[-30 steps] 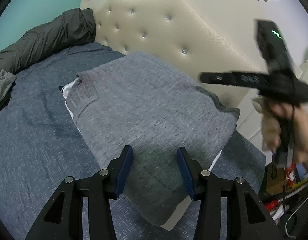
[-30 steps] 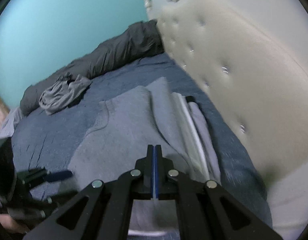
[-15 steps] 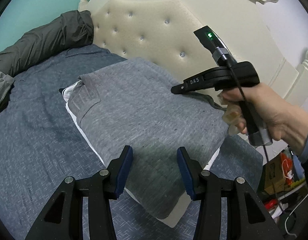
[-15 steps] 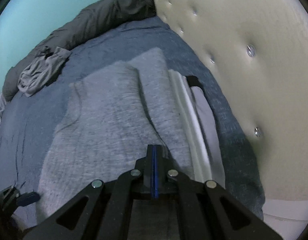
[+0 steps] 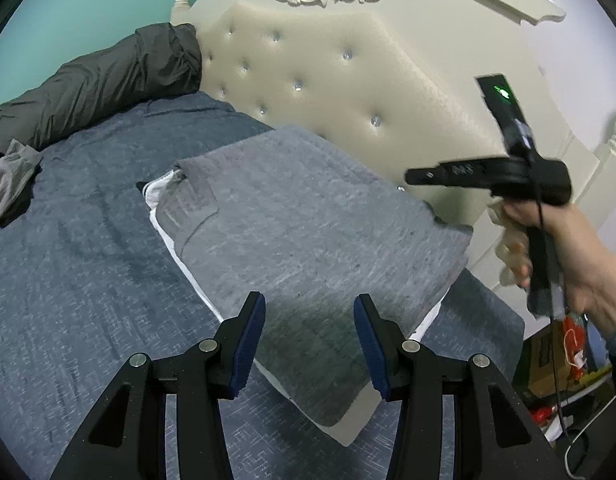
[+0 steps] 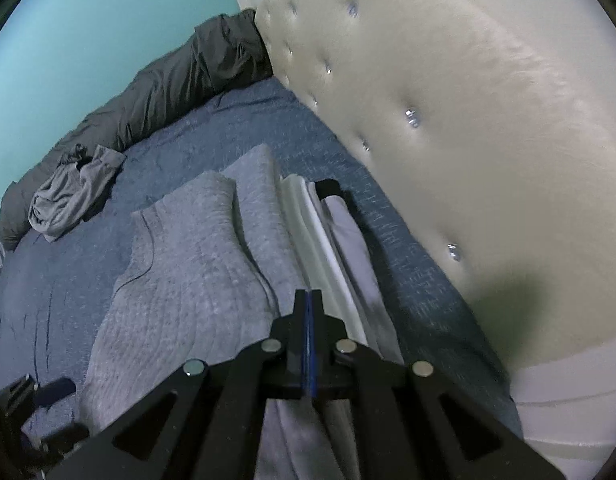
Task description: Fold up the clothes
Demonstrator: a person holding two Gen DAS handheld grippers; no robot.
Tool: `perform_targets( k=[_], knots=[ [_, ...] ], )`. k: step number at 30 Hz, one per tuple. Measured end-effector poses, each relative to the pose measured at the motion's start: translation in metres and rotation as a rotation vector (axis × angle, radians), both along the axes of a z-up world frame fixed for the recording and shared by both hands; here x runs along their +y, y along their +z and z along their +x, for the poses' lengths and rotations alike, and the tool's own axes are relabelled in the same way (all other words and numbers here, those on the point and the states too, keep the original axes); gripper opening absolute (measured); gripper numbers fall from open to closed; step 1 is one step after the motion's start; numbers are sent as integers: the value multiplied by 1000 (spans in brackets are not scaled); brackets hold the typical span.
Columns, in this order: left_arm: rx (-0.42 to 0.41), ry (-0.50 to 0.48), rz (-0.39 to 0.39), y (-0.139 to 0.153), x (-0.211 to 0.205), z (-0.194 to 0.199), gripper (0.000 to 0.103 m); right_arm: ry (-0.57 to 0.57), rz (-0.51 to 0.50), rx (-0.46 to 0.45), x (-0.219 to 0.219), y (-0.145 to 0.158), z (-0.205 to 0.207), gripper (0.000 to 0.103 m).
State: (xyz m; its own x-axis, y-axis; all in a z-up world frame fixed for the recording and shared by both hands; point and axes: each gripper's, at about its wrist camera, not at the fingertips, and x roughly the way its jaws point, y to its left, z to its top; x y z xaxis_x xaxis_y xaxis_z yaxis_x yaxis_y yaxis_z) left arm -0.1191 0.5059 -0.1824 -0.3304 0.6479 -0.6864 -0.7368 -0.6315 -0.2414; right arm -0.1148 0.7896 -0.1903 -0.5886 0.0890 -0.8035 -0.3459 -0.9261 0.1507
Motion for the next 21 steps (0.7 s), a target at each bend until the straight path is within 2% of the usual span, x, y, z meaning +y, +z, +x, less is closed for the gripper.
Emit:
perform_targets(
  k=[7, 21],
  knots=[
    [19, 19, 19, 31, -14, 14, 50, -5, 32, 70, -23, 28, 39, 0],
    [78, 44, 66, 100, -54, 62, 56, -22, 78, 142, -93, 84, 112, 1]
  ],
)
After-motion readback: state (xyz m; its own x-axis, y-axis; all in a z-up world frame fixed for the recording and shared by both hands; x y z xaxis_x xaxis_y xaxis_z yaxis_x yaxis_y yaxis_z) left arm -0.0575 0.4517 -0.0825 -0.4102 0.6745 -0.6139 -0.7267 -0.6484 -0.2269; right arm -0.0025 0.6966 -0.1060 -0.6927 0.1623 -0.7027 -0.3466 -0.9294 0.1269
